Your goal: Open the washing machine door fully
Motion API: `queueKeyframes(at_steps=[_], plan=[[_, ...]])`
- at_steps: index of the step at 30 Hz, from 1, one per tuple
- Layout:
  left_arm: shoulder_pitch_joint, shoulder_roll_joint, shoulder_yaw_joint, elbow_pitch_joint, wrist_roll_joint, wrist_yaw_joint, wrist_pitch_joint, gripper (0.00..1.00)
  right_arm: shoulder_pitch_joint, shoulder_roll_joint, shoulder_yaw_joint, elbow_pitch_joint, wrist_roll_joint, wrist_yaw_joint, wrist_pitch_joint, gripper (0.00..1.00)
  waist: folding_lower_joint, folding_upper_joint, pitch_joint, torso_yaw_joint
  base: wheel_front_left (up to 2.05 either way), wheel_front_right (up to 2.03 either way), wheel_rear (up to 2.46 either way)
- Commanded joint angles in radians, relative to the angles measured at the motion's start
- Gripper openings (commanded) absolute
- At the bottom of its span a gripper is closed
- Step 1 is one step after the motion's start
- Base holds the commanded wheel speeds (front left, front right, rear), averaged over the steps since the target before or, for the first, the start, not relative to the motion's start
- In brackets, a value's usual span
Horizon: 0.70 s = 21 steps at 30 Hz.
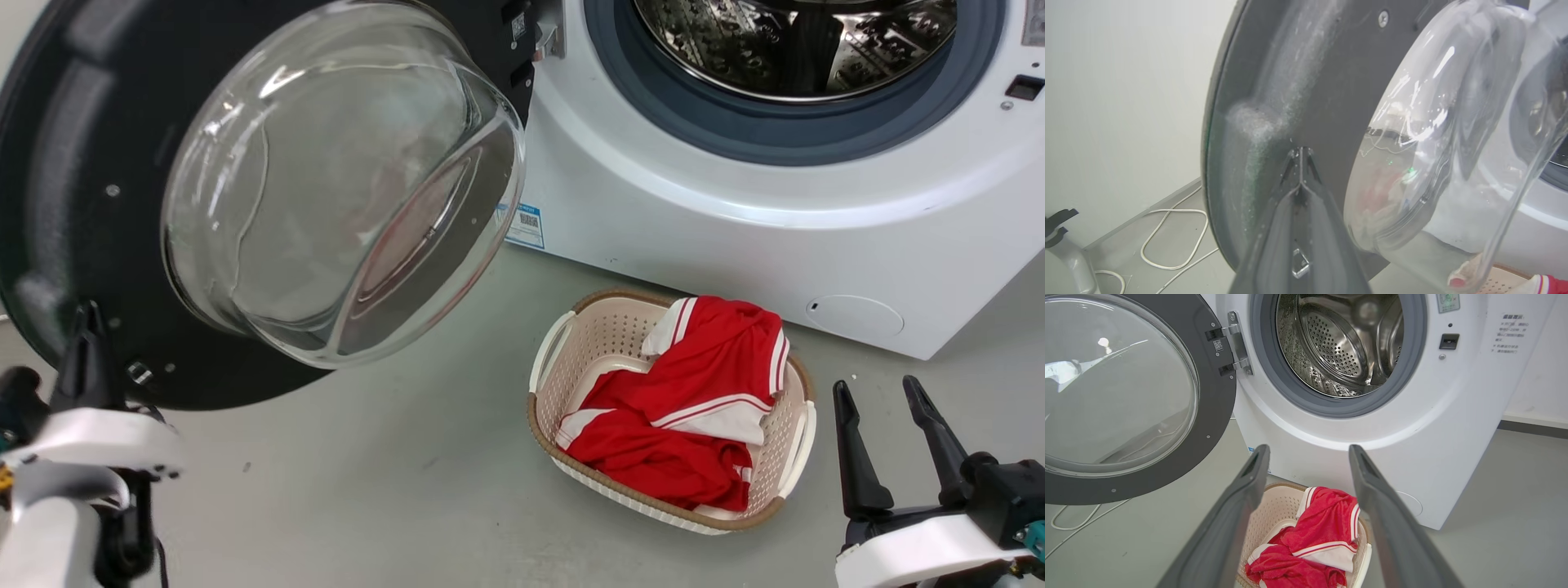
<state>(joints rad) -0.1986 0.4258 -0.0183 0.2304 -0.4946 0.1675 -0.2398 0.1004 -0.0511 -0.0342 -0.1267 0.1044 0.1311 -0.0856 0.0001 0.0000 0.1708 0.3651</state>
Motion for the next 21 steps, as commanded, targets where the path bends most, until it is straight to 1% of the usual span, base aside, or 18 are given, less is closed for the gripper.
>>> queueKeyframes(at_steps=[1,6,11,13,16,21], plan=[[-0.027,0.014,0.01,0.013,-0.003,-0.006,-0.002,0.0,-0.015,0.002,-0.002,-0.004,-0.007,-0.001,0.002,1.0,-0.0001,0.0,0.009,0.0,0.0,0.0,0.0],[-0.127,0.078,0.023,0.134,-0.021,-0.061,0.012,0.0,-0.026,0.002,0.003,-0.012,-0.012,-0.001,0.008,1.0,-0.0001,0.0,0.036,-0.011,0.0,0.0,0.0],[-0.196,0.113,0.015,0.219,-0.02,-0.094,0.011,0.0,-0.036,0.002,0.004,-0.007,-0.012,-0.001,0.006,1.0,-0.0001,0.0,0.045,-0.023,0.0,0.0,0.0],[-0.207,0.116,0.011,0.237,-0.016,-0.101,0.007,0.0,-0.037,0.002,0.001,-0.003,-0.008,-0.001,0.003,1.0,-0.0001,0.0,0.045,-0.026,0.0,0.0,0.0],[-0.209,0.106,0.004,0.251,-0.01,-0.102,0.0,0.0,-0.036,0.002,0.0,0.006,-0.004,-0.001,-0.004,1.0,-0.0001,0.0,0.039,-0.029,0.0,0.0,0.0],[-0.143,0.082,-0.005,0.22,0.006,-0.086,-0.013,0.0,-0.036,0.002,0.003,0.03,0.01,-0.001,-0.023,1.0,-0.0001,0.0,0.005,-0.041,0.0,0.0,0.0]])
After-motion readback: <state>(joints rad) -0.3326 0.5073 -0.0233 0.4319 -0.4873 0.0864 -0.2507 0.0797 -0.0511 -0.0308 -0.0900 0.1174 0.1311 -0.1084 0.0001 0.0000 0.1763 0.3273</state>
